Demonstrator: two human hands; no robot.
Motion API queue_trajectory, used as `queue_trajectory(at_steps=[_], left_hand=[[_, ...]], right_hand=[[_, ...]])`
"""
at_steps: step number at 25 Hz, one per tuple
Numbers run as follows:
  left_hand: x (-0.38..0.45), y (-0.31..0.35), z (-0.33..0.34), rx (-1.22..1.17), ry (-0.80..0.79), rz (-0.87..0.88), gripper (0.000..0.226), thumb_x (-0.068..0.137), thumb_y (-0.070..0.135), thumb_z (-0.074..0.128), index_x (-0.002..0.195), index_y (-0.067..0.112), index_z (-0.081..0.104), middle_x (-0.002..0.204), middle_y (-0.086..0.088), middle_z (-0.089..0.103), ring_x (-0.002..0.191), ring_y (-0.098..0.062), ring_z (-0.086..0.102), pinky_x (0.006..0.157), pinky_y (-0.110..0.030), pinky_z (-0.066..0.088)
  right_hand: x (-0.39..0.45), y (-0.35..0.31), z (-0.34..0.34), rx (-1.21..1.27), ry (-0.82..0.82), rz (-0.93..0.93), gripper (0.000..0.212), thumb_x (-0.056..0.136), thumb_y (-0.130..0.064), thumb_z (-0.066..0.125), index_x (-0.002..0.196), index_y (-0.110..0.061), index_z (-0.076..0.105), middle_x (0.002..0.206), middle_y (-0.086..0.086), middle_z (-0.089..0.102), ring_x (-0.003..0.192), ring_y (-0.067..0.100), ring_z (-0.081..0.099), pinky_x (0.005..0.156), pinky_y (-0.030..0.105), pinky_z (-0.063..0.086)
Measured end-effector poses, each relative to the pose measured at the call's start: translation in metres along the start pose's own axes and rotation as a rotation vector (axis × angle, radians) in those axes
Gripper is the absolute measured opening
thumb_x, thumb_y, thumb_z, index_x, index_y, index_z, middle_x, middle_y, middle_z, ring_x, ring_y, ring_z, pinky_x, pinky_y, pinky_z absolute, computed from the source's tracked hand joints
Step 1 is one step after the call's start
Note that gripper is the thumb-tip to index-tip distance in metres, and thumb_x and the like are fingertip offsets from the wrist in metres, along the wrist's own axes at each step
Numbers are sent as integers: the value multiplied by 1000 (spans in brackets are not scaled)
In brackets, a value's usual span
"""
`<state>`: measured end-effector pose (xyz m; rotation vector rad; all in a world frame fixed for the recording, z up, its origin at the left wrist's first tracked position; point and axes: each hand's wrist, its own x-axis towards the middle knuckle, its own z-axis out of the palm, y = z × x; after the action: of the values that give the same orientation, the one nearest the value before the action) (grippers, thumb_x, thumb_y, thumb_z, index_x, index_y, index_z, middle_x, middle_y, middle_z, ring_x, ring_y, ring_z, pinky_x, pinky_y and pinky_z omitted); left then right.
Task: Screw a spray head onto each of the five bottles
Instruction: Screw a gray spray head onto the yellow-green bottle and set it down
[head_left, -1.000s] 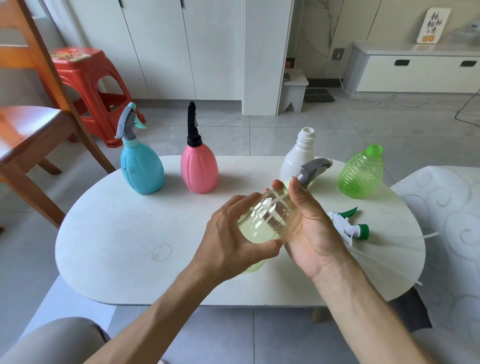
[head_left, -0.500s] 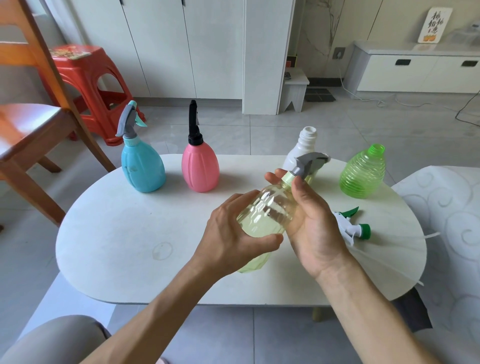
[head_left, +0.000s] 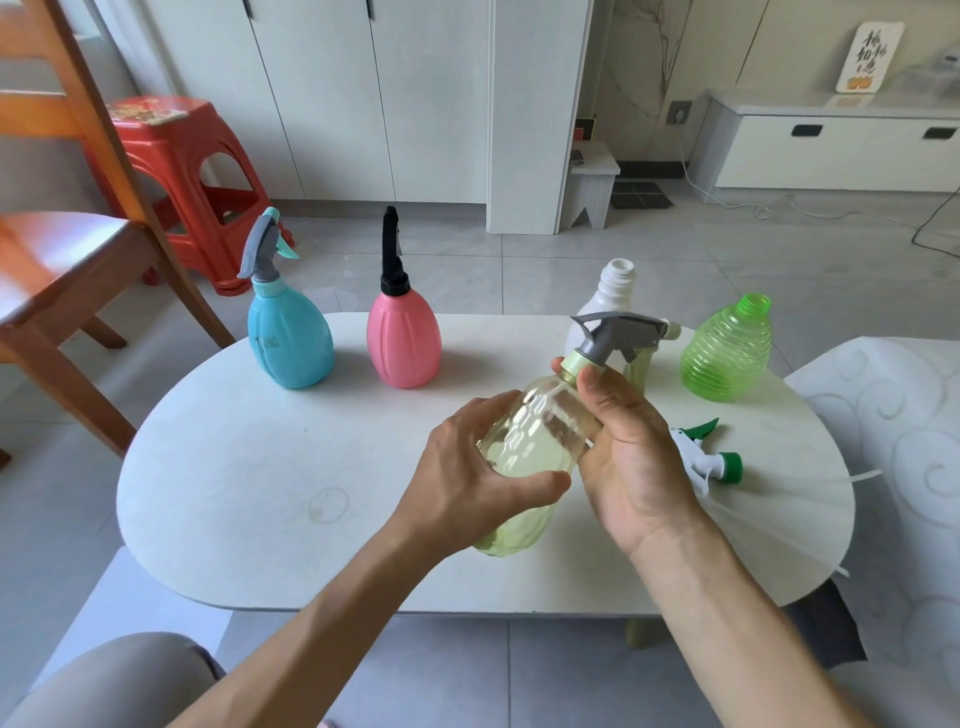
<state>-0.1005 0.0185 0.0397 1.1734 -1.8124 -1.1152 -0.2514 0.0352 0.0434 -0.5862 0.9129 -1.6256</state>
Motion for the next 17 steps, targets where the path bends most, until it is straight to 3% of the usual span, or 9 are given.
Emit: queue_trajectory(at_steps=[5, 9, 14, 17], left_hand=[[0, 1, 3, -9, -43, 4, 69, 56, 50, 80, 122, 34, 69, 101, 7, 72, 92, -8, 67, 79, -25, 52], [4, 1, -4, -171, -128, -44, 58, 58, 41, 82, 115, 32, 72, 94, 7, 74, 89, -15, 67, 79, -32, 55], [1, -1, -2, -178, -110, -33, 53, 59, 42, 81, 110, 32, 72, 92, 10, 72, 88, -10, 66, 76, -26, 48], [5, -5, -5, -327, -265, -66, 44, 63, 34, 76, 106, 25, 74, 94, -5, 70, 93, -13, 65, 78, -34, 54]], right_hand=[[-2, 4, 4, 43, -19, -5, 26, 74, -29, 78, 96, -18, 66, 96, 4, 70, 83, 19, 67, 74, 33, 55], [-2, -1, 4, 57, -120, 20, 35, 85, -39, 66, 113, -19, 71, 120, 8, 71, 98, 15, 66, 83, 32, 54], [-3, -2, 4, -3, -53, -23, 23, 78, -34, 73, 95, -21, 79, 108, -1, 75, 94, 15, 70, 82, 32, 52], [-2, -5, 2, 2, -118, -37, 28, 78, -36, 72, 101, -20, 76, 111, 2, 75, 101, 16, 68, 80, 30, 54]])
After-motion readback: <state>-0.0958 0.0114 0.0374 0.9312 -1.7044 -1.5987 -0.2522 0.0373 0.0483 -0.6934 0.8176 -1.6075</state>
